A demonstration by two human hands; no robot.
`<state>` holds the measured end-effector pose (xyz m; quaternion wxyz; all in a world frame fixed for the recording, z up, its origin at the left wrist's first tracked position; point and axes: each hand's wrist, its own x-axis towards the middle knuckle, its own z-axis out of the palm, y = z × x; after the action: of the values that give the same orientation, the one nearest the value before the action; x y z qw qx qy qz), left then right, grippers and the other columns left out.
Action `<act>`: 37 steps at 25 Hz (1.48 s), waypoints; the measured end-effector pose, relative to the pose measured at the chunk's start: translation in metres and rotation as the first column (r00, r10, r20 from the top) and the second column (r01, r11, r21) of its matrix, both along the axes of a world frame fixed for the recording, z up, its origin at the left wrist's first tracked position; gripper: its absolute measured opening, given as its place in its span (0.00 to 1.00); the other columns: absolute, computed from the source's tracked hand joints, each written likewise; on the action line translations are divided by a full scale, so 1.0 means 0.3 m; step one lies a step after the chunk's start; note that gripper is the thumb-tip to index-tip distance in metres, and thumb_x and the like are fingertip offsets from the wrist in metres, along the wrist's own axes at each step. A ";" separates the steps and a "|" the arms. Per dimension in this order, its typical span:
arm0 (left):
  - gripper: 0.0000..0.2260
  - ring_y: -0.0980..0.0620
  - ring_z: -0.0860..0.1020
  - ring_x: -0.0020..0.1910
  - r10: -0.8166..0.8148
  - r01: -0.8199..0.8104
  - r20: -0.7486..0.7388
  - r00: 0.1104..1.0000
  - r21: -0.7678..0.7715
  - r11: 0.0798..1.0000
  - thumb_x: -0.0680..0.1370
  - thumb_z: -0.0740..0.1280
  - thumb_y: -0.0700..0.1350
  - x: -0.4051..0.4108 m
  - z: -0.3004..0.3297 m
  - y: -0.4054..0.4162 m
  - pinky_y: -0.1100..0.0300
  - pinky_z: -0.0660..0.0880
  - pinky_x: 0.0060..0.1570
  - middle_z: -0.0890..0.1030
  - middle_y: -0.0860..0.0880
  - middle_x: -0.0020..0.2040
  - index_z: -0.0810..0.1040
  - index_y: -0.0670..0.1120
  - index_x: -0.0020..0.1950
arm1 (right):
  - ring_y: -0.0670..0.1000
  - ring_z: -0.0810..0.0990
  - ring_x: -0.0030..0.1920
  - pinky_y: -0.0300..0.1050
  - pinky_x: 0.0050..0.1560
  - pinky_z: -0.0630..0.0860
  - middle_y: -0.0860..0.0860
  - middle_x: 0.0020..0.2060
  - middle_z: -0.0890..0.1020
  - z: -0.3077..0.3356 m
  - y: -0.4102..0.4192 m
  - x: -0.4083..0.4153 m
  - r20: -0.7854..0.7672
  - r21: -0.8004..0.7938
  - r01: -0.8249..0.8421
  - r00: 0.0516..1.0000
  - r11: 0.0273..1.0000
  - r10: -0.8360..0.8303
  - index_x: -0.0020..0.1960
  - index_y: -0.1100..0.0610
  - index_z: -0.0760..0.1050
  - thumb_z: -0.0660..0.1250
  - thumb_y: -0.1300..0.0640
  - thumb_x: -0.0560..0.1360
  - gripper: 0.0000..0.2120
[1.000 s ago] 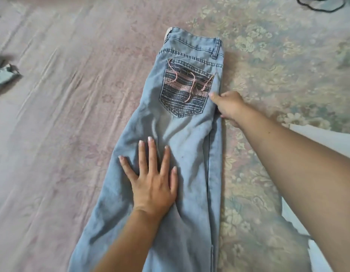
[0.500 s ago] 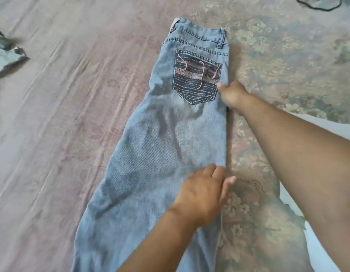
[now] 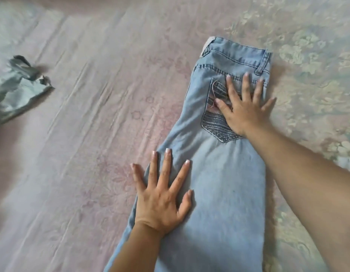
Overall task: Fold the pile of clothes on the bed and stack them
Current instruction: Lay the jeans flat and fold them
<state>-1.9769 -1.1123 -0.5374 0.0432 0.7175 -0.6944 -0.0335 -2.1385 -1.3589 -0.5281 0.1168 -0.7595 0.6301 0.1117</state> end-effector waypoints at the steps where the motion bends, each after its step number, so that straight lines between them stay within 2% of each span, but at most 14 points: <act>1: 0.29 0.35 0.60 0.74 -0.001 0.001 -0.005 1.000 -0.019 1.000 0.73 0.58 0.60 0.000 0.003 -0.005 0.26 0.52 0.64 0.61 0.41 0.75 0.66 0.55 0.74 | 0.60 0.31 0.74 0.75 0.68 0.41 0.48 0.75 0.31 -0.005 -0.018 -0.005 -0.009 -0.025 -0.015 1.000 1.000 0.015 0.73 0.36 0.30 0.33 0.27 0.69 0.35; 9: 0.29 0.36 0.62 0.72 0.001 -0.001 0.001 1.000 -0.095 0.995 0.71 0.60 0.58 0.003 -0.015 -0.034 0.25 0.53 0.64 0.65 0.39 0.73 0.66 0.55 0.72 | 0.59 0.30 0.74 0.71 0.68 0.36 0.49 0.75 0.31 0.011 -0.069 -0.002 -0.064 0.002 -0.038 0.997 0.999 0.038 0.72 0.37 0.29 0.33 0.29 0.71 0.33; 12: 0.29 0.35 0.60 0.74 0.010 -0.010 0.006 1.000 -0.074 0.997 0.72 0.58 0.57 0.003 -0.009 -0.039 0.26 0.51 0.65 0.64 0.40 0.74 0.65 0.56 0.73 | 0.57 0.35 0.76 0.65 0.73 0.39 0.55 0.77 0.37 0.042 0.011 0.047 0.011 -0.108 -0.030 0.999 0.994 0.032 0.77 0.50 0.34 0.35 0.31 0.75 0.37; 15: 0.28 0.36 0.58 0.74 -0.002 0.002 0.003 1.000 -0.005 1.000 0.74 0.55 0.58 0.018 -0.025 -0.043 0.26 0.48 0.65 0.61 0.40 0.75 0.63 0.56 0.74 | 0.58 0.54 0.76 0.56 0.74 0.52 0.62 0.75 0.56 0.077 0.423 0.166 0.383 -0.369 0.123 0.923 0.921 0.030 0.76 0.65 0.51 0.46 0.44 0.81 0.32; 17: 0.29 0.36 0.56 0.75 -0.016 0.017 -0.016 1.000 0.064 0.998 0.74 0.52 0.59 0.021 -0.017 -0.034 0.25 0.47 0.65 0.59 0.40 0.76 0.60 0.56 0.75 | 0.56 0.60 0.74 0.52 0.73 0.54 0.59 0.74 0.59 0.058 0.870 0.136 0.486 -0.276 0.191 0.873 0.942 -0.035 0.74 0.64 0.55 0.47 0.50 0.82 0.26; 20: 0.30 0.40 0.47 0.77 0.006 0.004 -0.058 0.998 0.178 0.984 0.75 0.46 0.61 0.026 0.039 -0.045 0.27 0.41 0.67 0.50 0.42 0.79 0.54 0.57 0.77 | 0.54 0.65 0.71 0.52 0.72 0.56 0.55 0.77 0.55 0.036 1.441 -0.051 0.242 -0.155 0.112 0.968 0.981 -0.072 0.73 0.61 0.59 0.47 0.47 0.82 0.26; 23: 0.31 0.40 0.50 0.77 -0.169 0.172 -0.099 0.981 0.026 0.985 0.77 0.49 0.61 0.059 0.098 0.168 0.32 0.41 0.68 0.52 0.39 0.78 0.52 0.52 0.78 | 0.58 0.62 0.72 0.55 0.72 0.54 0.58 0.75 0.58 0.079 1.601 -0.214 0.087 -0.103 0.164 0.984 0.981 -0.155 0.75 0.63 0.57 0.46 0.46 0.82 0.28; 26: 0.34 0.42 0.55 0.76 -0.568 0.573 -0.145 0.810 -0.011 0.819 0.75 0.59 0.61 0.102 0.157 0.770 0.33 0.49 0.70 0.63 0.40 0.75 0.55 0.50 0.78 | 0.57 0.54 0.75 0.53 0.73 0.53 0.59 0.75 0.56 0.130 1.726 -0.197 0.083 -0.166 -0.275 0.953 0.947 0.291 0.75 0.62 0.52 0.52 0.42 0.78 0.34; 27: 0.34 0.42 0.57 0.76 -0.657 0.664 -0.137 0.741 0.013 0.747 0.74 0.61 0.62 0.111 0.157 0.964 0.34 0.51 0.70 0.65 0.41 0.74 0.59 0.50 0.77 | 0.57 0.51 0.76 0.52 0.73 0.52 0.58 0.75 0.56 0.117 1.801 -0.179 0.095 -0.141 -0.408 0.901 0.902 0.423 0.76 0.62 0.51 0.54 0.39 0.76 0.38; 29: 0.35 0.43 0.59 0.75 -0.711 0.721 -0.120 0.692 0.151 0.676 0.72 0.63 0.66 0.144 0.126 1.194 0.36 0.54 0.70 0.67 0.43 0.73 0.65 0.51 0.75 | 0.57 0.47 0.77 0.53 0.73 0.50 0.58 0.74 0.59 0.097 1.901 -0.157 0.080 -0.020 -0.516 0.853 0.856 0.516 0.76 0.62 0.50 0.52 0.32 0.71 0.45; 31: 0.33 0.42 0.59 0.75 -0.708 0.707 -0.088 0.701 0.216 0.673 0.73 0.62 0.64 0.183 0.077 1.230 0.36 0.55 0.69 0.67 0.43 0.73 0.65 0.50 0.75 | 0.60 0.48 0.76 0.56 0.73 0.49 0.61 0.74 0.59 0.075 1.912 -0.179 0.033 0.042 -0.498 0.867 0.866 0.497 0.77 0.63 0.48 0.49 0.29 0.68 0.49; 34: 0.22 0.41 0.66 0.70 -0.719 0.714 0.045 0.694 0.090 0.694 0.79 0.53 0.41 0.211 0.065 1.192 0.39 0.57 0.68 0.71 0.41 0.69 0.62 0.43 0.74 | 0.65 0.53 0.74 0.60 0.73 0.48 0.65 0.74 0.54 0.066 1.905 -0.216 -0.064 0.052 -0.566 0.821 0.823 0.568 0.77 0.65 0.44 0.51 0.30 0.69 0.50; 36: 0.20 0.41 0.76 0.62 -0.747 0.750 0.101 0.657 0.020 0.661 0.80 0.47 0.34 0.210 0.089 1.171 0.42 0.63 0.64 0.78 0.39 0.61 0.64 0.40 0.70 | 0.66 0.59 0.72 0.62 0.72 0.48 0.67 0.73 0.58 0.067 1.914 -0.244 -0.108 -0.011 -0.650 0.756 0.760 0.645 0.76 0.67 0.45 0.58 0.40 0.73 0.44; 37: 0.19 0.42 0.79 0.57 -0.773 0.777 0.102 0.626 0.000 0.630 0.79 0.50 0.34 0.216 0.121 1.155 0.43 0.67 0.60 0.79 0.39 0.57 0.66 0.41 0.69 | 0.65 0.64 0.70 0.63 0.71 0.51 0.67 0.70 0.64 0.078 1.918 -0.261 -0.125 -0.078 -0.692 0.721 0.718 0.682 0.75 0.68 0.48 0.58 0.47 0.75 0.38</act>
<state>-1.9122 -0.7658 -0.5011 0.0083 0.3490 -0.9371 -0.0004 -2.2168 -0.7833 -0.5047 -0.0061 -0.9390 0.3132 0.1421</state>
